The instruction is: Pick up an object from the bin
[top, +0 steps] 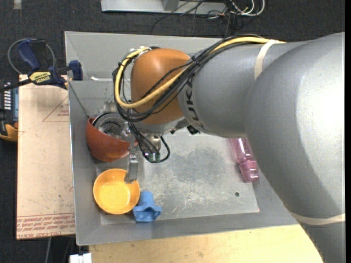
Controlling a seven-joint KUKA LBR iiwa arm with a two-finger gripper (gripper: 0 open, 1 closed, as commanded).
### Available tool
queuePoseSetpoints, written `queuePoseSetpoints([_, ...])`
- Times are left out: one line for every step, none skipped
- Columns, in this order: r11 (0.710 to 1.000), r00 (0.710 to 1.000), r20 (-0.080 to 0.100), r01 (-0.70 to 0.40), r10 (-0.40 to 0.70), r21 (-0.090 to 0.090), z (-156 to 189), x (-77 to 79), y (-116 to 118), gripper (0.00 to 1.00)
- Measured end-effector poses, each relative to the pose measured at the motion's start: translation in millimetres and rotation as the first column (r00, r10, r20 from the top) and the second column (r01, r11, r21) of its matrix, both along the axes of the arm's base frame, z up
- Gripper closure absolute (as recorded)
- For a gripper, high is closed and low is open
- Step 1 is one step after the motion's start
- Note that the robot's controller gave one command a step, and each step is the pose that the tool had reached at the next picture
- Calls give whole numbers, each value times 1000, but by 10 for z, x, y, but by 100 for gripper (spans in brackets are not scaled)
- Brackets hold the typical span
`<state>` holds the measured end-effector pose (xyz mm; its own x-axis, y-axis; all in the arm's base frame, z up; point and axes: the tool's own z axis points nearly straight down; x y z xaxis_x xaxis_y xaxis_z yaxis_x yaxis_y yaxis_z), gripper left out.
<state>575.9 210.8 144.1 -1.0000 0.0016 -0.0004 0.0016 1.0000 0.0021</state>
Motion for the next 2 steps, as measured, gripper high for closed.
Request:
queuePoseSetpoints([1000,1000,0,0,0,0,0,1,0,0])
queuePoseSetpoints([1000,1000,-3,21,-21,0,19,87,-8,0])
